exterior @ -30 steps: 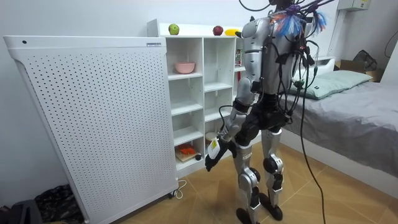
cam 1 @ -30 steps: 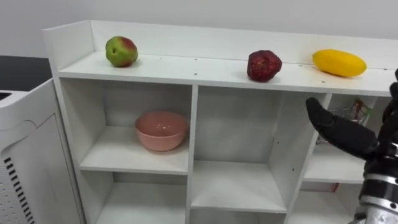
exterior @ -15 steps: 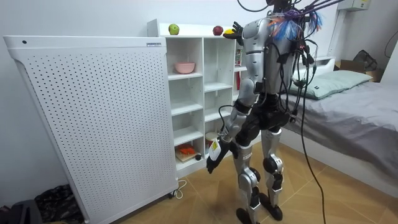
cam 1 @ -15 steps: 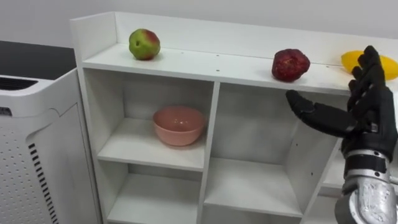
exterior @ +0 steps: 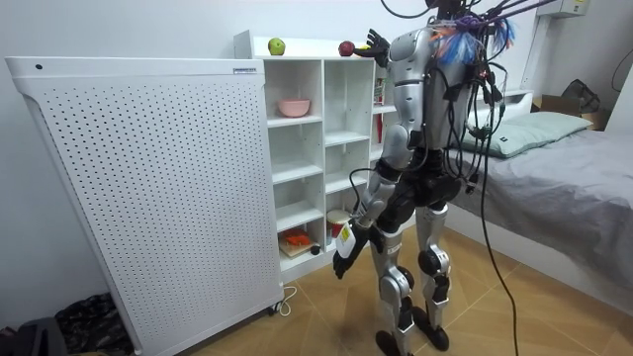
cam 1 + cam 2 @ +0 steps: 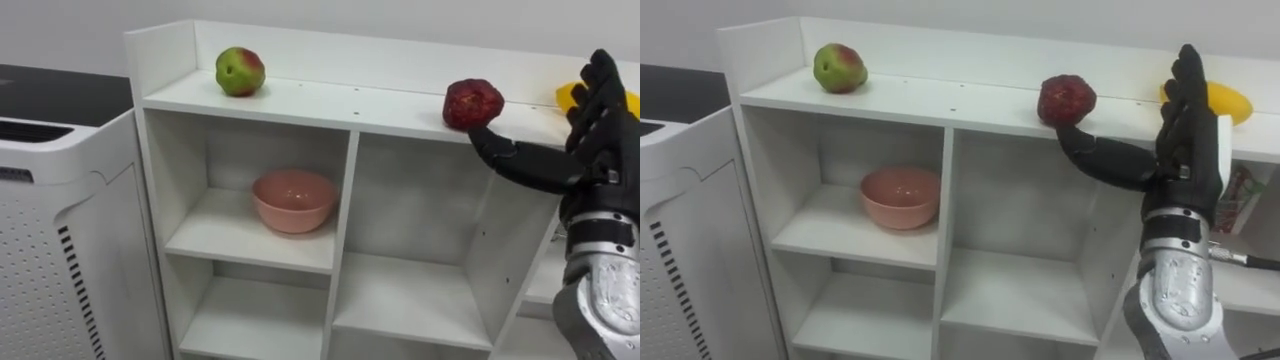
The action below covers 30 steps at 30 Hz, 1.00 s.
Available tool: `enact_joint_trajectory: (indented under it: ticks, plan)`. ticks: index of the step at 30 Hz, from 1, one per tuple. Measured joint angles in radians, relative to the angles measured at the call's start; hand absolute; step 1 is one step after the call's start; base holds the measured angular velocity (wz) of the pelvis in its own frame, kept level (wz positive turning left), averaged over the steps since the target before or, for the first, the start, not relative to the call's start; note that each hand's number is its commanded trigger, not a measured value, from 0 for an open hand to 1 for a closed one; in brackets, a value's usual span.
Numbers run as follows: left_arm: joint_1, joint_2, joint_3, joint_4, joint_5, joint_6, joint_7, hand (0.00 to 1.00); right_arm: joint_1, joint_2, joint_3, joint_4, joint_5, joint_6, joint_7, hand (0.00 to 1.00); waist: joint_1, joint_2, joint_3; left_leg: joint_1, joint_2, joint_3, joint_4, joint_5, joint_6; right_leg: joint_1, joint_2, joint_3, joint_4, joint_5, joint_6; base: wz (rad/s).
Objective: Arrange fruit in the closet
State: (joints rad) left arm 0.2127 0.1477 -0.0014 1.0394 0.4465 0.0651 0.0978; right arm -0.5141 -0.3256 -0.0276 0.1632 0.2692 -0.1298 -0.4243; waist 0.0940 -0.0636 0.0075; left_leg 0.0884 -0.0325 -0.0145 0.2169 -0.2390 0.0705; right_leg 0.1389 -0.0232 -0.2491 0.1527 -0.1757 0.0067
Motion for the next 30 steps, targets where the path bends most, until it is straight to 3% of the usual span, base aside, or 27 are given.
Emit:
enact_joint_trajectory:
  ticks: [4,8,15,25,26,27,28,29,30]
  plan:
    - [0.0,0.0,0.0,0.0,0.0,0.0,0.001,0.0,-0.032,-0.003,0.001,0.034,0.001,0.0,0.014,0.0,-0.001,-0.002,-0.001,-0.007,-0.001,-0.003,0.002,0.0,0.0,-0.004,0.0,-0.004,0.0,0.0,0.0,0.01]
    - [-0.002,0.008,-0.001,-0.001,0.0,0.0,0.003,0.0,-0.092,-0.04,0.009,0.138,0.001,0.001,0.035,0.0,0.002,-0.01,-0.0039,-0.006,-0.002,-0.012,0.004,0.001,-0.001,0.001,-0.001,-0.004,-0.001,0.0,0.0,0.06]
    - [0.002,0.029,0.0,-0.002,0.0,0.018,-0.001,0.0,-0.096,-0.058,0.009,0.172,0.001,0.021,0.081,0.0,0.005,-0.037,-0.0049,-0.006,-0.002,-0.022,0.006,0.002,-0.003,0.005,-0.002,-0.009,-0.002,0.0,0.0,0.03]
    - [0.002,0.033,0.025,-0.011,0.007,0.03,-0.035,0.0,-0.117,-0.093,0.009,0.189,0.009,0.052,0.143,0.0,0.019,-0.044,-0.0046,-0.009,-0.002,-0.022,0.001,0.002,-0.003,0.002,-0.003,-0.029,-0.002,0.0,0.0,0.0]
    - [0.002,0.033,0.036,-0.011,0.007,0.034,-0.039,0.0,-0.119,-0.095,0.008,0.188,0.01,0.053,0.147,0.05,0.019,-0.046,-0.0051,-0.009,-0.002,-0.023,0.001,0.002,-0.003,0.002,-0.002,-0.029,-0.002,0.0,0.0,0.0]
    - [0.002,0.033,0.039,-0.012,0.007,0.038,-0.04,0.0,-0.121,-0.1,0.008,0.189,0.011,0.058,0.152,0.17,0.019,-0.047,-0.0045,-0.009,-0.002,-0.024,0.0,0.002,-0.003,0.002,-0.002,-0.029,-0.002,0.0,0.0,0.0]
    - [0.003,0.034,0.039,-0.012,0.007,0.039,-0.041,0.0,-0.121,-0.102,0.008,0.189,0.011,0.058,0.153,0.53,0.019,-0.048,-0.0045,-0.009,-0.002,-0.024,0.0,0.002,-0.003,0.002,-0.002,-0.028,-0.002,0.0,0.0,0.0]
    - [0.003,0.033,0.039,-0.014,0.007,0.039,-0.042,0.0,-0.121,-0.105,0.008,0.189,0.012,0.061,0.156,0.72,0.019,-0.049,-0.0044,-0.008,-0.002,-0.024,0.0,0.002,-0.003,0.002,-0.002,-0.028,-0.002,0.0,0.0,0.0]
    - [0.005,0.033,0.039,-0.02,0.007,0.039,-0.044,0.0,-0.122,-0.105,0.008,0.189,0.011,0.064,0.156,1.0,0.019,-0.05,-0.0044,-0.008,-0.003,-0.024,0.001,0.002,-0.003,0.002,-0.003,-0.028,-0.002,0.0,0.0,0.0]
